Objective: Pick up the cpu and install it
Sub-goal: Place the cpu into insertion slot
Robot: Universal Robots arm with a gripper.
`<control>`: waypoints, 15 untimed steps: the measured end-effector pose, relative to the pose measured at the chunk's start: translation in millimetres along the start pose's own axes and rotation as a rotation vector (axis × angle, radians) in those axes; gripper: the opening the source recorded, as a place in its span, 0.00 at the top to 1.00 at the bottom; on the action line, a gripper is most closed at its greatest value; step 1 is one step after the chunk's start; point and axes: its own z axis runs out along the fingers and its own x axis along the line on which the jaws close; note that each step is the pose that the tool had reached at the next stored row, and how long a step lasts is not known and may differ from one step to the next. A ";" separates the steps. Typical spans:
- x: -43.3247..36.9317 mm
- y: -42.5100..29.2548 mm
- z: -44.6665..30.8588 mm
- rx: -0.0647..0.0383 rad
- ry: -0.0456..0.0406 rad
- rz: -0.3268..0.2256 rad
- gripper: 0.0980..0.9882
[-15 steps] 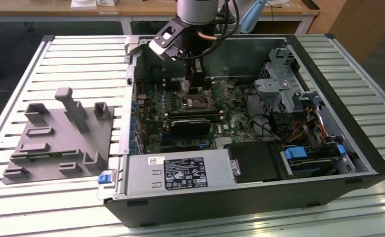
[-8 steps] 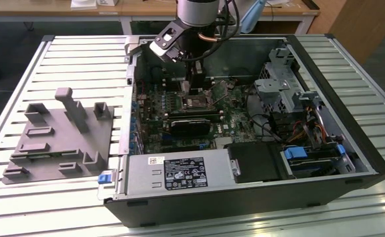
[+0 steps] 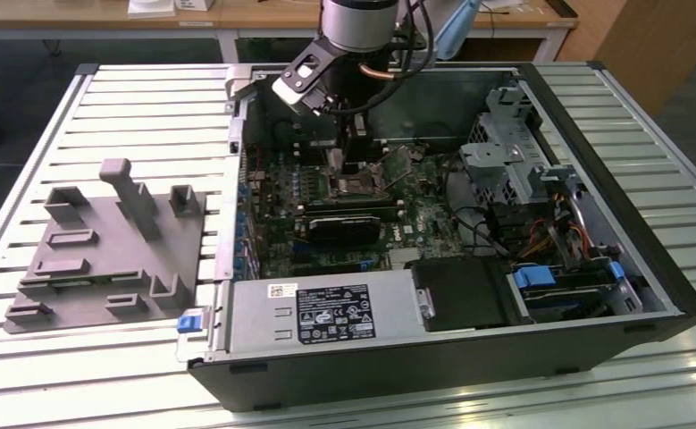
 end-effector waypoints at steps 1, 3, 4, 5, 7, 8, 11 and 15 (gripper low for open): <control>0.1 0.1 0.6 0.000 0.0000 0.000 0.51; 0.6 0.8 1.8 0.000 -0.0001 0.000 0.51; 0.8 1.4 2.4 0.000 -0.0001 0.000 0.51; 0.8 1.7 2.9 0.000 0.0001 0.000 0.51; 0.8 2.2 3.8 0.001 0.0000 0.000 0.51; 0.8 2.6 4.1 0.001 -0.0001 0.000 0.51; 0.8 3.2 4.4 0.001 -0.0001 0.000 0.51; 0.8 4.1 5.6 0.000 0.0003 0.000 0.51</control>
